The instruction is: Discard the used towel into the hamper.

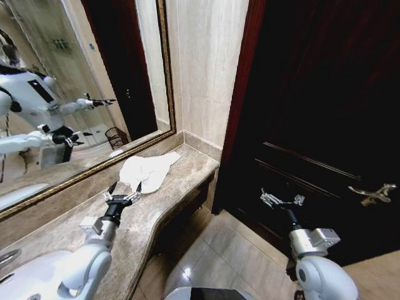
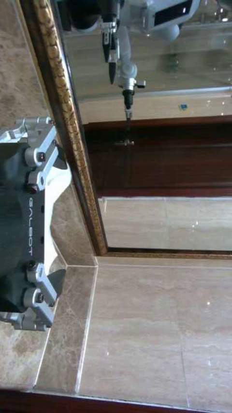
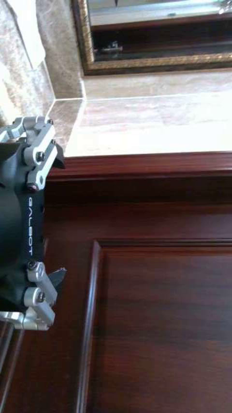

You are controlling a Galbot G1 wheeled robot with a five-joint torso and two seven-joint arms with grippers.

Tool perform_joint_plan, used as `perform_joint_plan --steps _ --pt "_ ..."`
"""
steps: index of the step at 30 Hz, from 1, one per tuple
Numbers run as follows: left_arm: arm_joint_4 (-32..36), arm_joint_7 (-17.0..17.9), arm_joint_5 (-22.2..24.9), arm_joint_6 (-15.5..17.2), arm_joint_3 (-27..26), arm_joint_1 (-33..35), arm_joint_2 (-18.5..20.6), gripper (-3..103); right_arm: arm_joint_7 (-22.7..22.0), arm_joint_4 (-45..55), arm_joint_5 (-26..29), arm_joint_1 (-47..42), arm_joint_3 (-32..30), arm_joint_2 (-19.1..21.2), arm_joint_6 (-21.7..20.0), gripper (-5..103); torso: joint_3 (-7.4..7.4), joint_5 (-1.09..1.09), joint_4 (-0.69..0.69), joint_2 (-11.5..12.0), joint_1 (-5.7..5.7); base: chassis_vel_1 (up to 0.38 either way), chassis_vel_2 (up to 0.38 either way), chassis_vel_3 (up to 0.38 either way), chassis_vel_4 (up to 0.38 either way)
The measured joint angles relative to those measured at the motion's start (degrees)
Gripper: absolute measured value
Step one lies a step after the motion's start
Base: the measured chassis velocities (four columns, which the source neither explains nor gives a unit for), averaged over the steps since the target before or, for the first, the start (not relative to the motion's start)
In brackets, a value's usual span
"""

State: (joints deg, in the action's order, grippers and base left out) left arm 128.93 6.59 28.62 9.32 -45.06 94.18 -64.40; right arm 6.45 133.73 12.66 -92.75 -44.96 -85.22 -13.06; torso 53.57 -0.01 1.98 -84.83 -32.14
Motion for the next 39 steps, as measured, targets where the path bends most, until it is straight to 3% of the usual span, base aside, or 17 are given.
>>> perform_joint_plan --steps 4,10,11,15,16,17,18,19,27,39 --pt "-2.3 0.0 1.5 1.0 0.4 -3.3 2.6 100 -0.3 -1.0 0.2 -0.1 -0.8 1.3 -1.0 100 0.00 0.00 -0.01 0.0 0.00 0.000 0.000 0.000 0.000" --pt "-4.3 3.8 3.4 7.9 2.6 -8.6 6.1 100 0.1 -1.3 0.7 -0.2 -1.3 2.3 -3.8 100 0.00 0.01 -0.01 0.0 0.00 0.000 0.000 0.000 0.000" --pt "-4.3 3.8 3.4 7.9 2.6 -8.6 6.1 100 0.1 -1.3 0.7 -0.2 -1.3 2.3 -3.8 100 0.00 0.01 -0.01 0.0 0.00 0.000 0.000 0.000 0.000" --pt "-6.7 7.2 6.8 13.9 2.9 -12.0 8.9 100 -0.6 -1.3 1.4 0.0 -0.8 2.9 -4.2 100 0.00 0.01 -0.01 0.0 0.00 0.000 0.000 0.000 0.000" --pt "-6.7 7.2 6.8 13.9 2.9 -12.0 8.9 100 -0.6 -1.3 1.4 0.0 -0.8 2.9 -4.2 100 0.00 0.01 -0.01 0.0 0.00 0.000 0.000 0.000 0.000" --pt "-7.4 8.7 8.1 15.8 3.1 -12.9 9.4 100 -0.8 -1.6 1.7 0.2 -0.6 3.4 -4.2 100 0.00 0.00 -0.01 0.0 0.00 0.000 0.000 0.000 0.000" --pt "-8.6 11.8 11.5 21.2 3.7 -15.1 10.7 100 -0.8 -2.9 2.0 0.9 -0.2 4.8 -4.1 100 0.00 0.00 -0.02 0.0 0.00 0.000 0.000 0.000 0.000" --pt "-9.1 12.1 12.1 22.3 3.8 -15.7 11.1 100 -0.8 -3.3 2.1 1.2 -0.1 5.3 -4.0 100 0.00 0.00 0.00 0.0 0.00 0.000 0.000 0.000 0.000" --pt "-13.8 12.0 16.2 26.3 6.1 -21.1 14.7 100 -0.9 -3.7 2.6 1.4 0.0 5.7 -2.9 100 0.00 0.01 -0.01 0.0 0.00 0.000 0.000 0.000 0.000" --pt "-19.9 9.3 16.4 26.8 10.3 -26.4 14.8 100 -1.2 -2.7 2.8 1.5 0.6 5.8 -2.5 100 0.00 0.01 0.00 0.0 0.00 0.000 0.000 0.000 0.000"
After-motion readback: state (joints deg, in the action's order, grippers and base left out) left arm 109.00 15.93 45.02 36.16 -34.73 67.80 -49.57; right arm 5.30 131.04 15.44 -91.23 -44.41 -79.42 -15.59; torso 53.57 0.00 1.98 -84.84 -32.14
